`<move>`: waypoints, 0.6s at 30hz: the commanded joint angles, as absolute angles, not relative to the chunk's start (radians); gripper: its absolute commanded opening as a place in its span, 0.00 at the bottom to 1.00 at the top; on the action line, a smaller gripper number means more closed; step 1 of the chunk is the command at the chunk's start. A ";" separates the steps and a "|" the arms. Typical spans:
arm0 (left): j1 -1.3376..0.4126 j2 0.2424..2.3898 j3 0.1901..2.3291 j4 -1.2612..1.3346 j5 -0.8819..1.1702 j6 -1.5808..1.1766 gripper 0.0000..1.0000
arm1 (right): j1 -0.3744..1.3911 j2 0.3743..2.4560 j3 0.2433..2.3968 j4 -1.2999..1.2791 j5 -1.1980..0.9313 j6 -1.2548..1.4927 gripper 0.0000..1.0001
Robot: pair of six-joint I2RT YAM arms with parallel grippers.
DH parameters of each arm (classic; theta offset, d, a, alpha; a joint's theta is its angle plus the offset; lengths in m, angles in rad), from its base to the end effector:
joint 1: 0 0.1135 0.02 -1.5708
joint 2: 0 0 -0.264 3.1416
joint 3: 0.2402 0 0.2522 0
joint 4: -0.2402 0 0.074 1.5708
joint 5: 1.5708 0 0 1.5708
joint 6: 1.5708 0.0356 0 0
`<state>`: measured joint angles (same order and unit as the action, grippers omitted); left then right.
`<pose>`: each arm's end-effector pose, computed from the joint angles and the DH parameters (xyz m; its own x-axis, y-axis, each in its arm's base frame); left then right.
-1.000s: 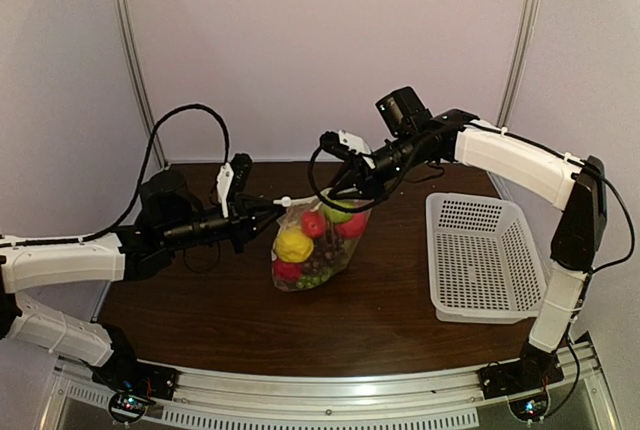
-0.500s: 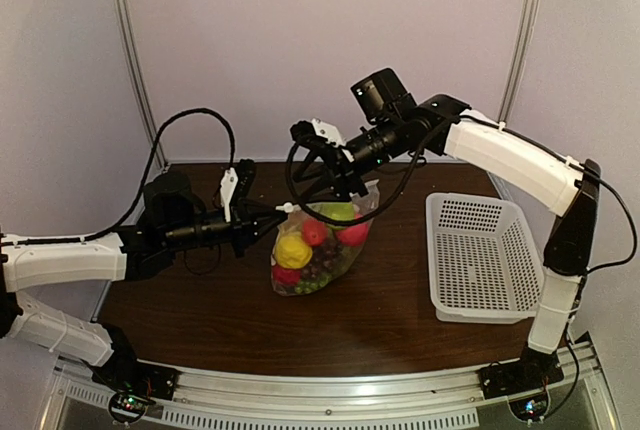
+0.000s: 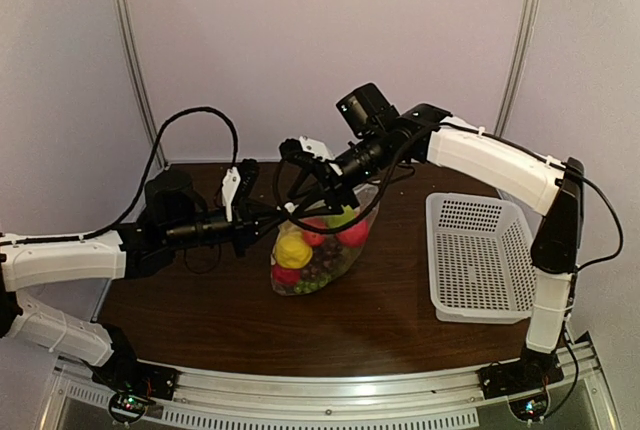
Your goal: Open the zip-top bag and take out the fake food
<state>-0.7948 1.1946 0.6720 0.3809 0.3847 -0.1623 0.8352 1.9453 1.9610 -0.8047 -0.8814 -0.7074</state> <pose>0.1804 -0.2029 0.2736 -0.2466 0.0374 -0.9684 0.8937 0.3953 -0.2123 0.2673 0.3362 0.3545 0.1816 -0.4153 -0.8914 -0.9452 -0.3239 -0.0417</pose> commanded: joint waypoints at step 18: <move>-0.811 1.153 0.718 0.354 0.244 -0.127 0.00 | 0.830 1.990 2.037 -0.895 -0.836 -0.719 0.00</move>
